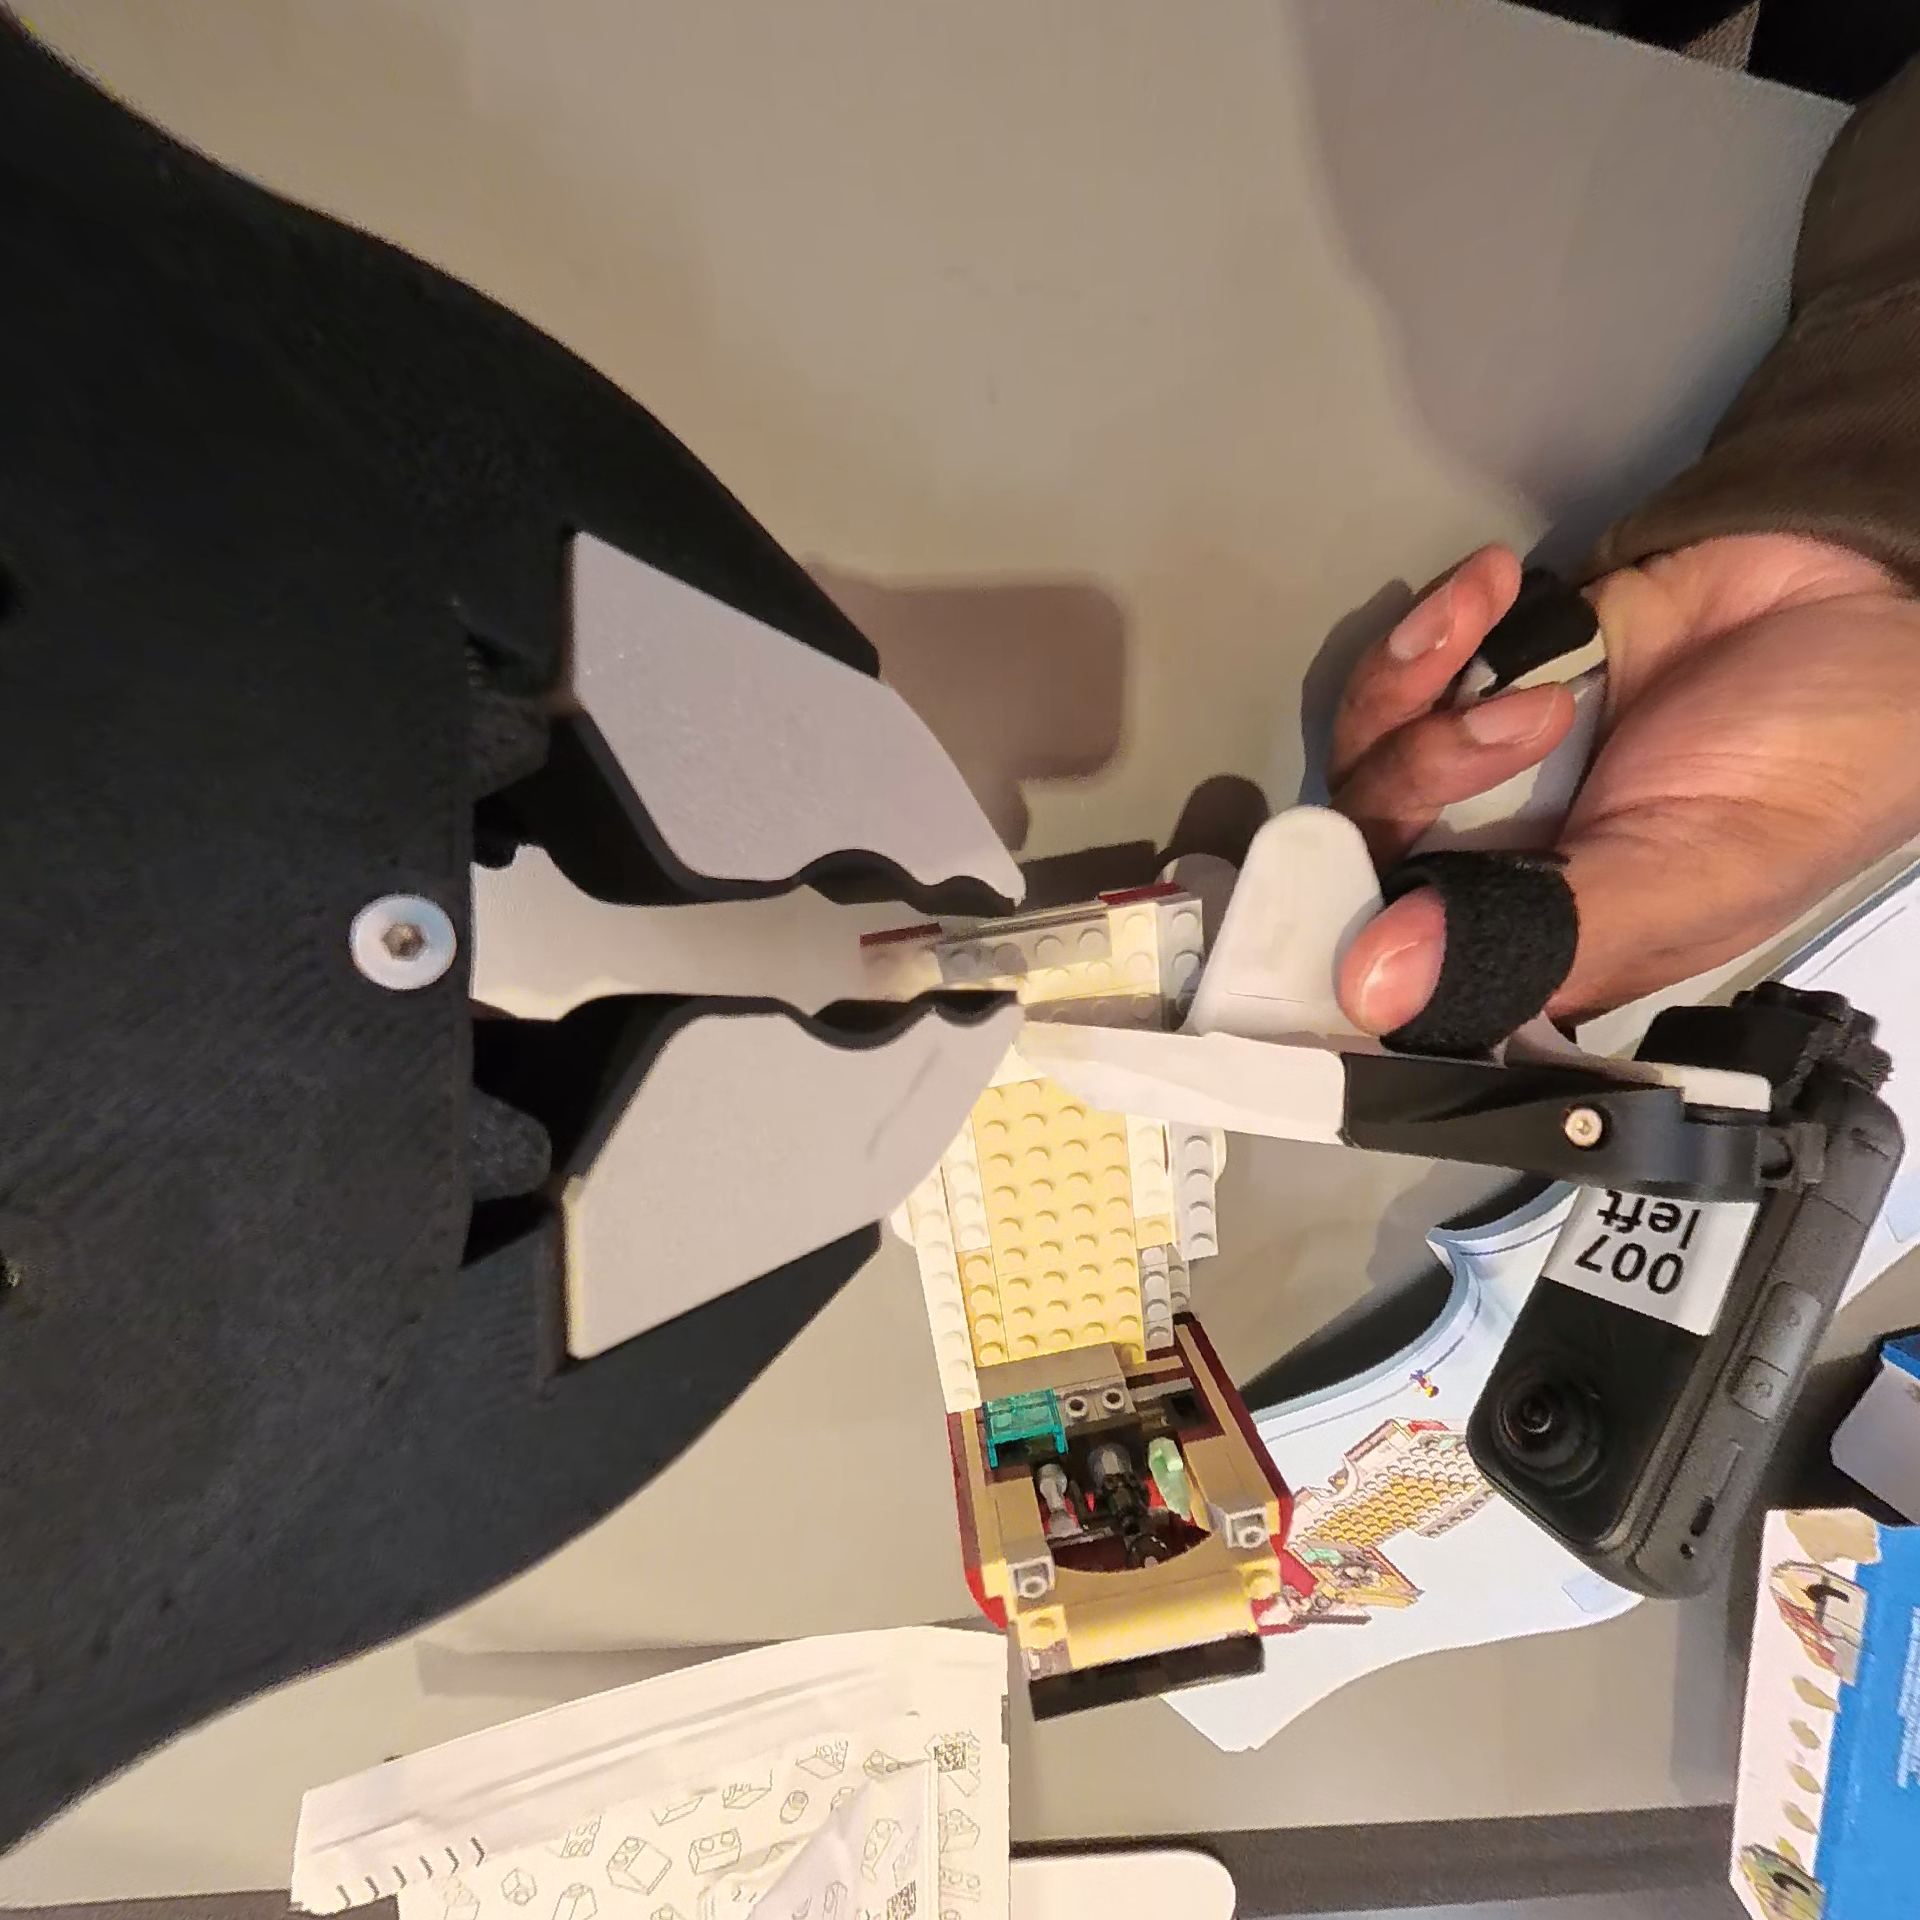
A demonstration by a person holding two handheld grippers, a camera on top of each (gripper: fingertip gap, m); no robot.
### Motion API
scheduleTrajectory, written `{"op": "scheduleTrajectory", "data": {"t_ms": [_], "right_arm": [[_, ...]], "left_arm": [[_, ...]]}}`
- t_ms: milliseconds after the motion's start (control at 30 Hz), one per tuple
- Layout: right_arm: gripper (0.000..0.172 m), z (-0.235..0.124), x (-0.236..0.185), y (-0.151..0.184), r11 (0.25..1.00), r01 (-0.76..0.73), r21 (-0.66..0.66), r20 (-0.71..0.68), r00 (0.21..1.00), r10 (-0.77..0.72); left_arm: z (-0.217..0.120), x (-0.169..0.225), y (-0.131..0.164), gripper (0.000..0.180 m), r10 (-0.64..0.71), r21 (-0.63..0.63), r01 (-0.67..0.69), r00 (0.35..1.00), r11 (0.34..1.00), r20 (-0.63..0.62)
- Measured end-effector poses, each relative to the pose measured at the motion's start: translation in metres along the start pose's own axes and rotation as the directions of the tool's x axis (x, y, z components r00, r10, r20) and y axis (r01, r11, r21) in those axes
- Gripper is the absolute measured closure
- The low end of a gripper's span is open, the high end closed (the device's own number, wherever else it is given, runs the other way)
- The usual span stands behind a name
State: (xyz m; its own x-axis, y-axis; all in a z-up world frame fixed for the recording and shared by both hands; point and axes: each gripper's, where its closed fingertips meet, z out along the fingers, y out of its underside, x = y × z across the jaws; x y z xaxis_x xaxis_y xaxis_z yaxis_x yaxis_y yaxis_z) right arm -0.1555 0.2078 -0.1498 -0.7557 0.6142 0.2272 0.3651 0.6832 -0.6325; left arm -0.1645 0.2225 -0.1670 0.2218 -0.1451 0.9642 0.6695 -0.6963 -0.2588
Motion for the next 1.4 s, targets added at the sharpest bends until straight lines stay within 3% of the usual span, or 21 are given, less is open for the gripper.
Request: {"op": "scheduleTrajectory", "data": {"t_ms": [433, 533, 800, 1400], "right_arm": [[0.138, -0.01, -0.002, -0.002, 0.989, 0.141, 0.047, -0.285, 0.951, -0.122], [0.137, -0.011, 0.0, -0.002, 0.989, 0.118, 0.091, -0.353, 0.932, -0.079], [0.134, -0.011, 0.001, -0.004, 0.967, 0.125, 0.224, -0.421, 0.907, -0.019], [0.132, -0.002, 0.002, 0.0, 0.951, 0.233, 0.205, -0.499, 0.86, -0.103]], "left_arm": [[-0.002, 0.001, -0.002, 0.143, 0.002, 0.021, -0.002, 1.0, 1.0, -0.008], [-0.002, 0.001, -0.003, 0.143, -0.002, 0.024, 0.002, 1.0, 1.0, -0.009], [-0.003, 0.001, -0.004, 0.143, -0.003, 0.032, 0.004, 1.0, 0.999, -0.012], [-0.003, 0.002, -0.001, 0.142, 0.009, 0.019, -0.008, 1.0, 1.0, -0.01]]}}
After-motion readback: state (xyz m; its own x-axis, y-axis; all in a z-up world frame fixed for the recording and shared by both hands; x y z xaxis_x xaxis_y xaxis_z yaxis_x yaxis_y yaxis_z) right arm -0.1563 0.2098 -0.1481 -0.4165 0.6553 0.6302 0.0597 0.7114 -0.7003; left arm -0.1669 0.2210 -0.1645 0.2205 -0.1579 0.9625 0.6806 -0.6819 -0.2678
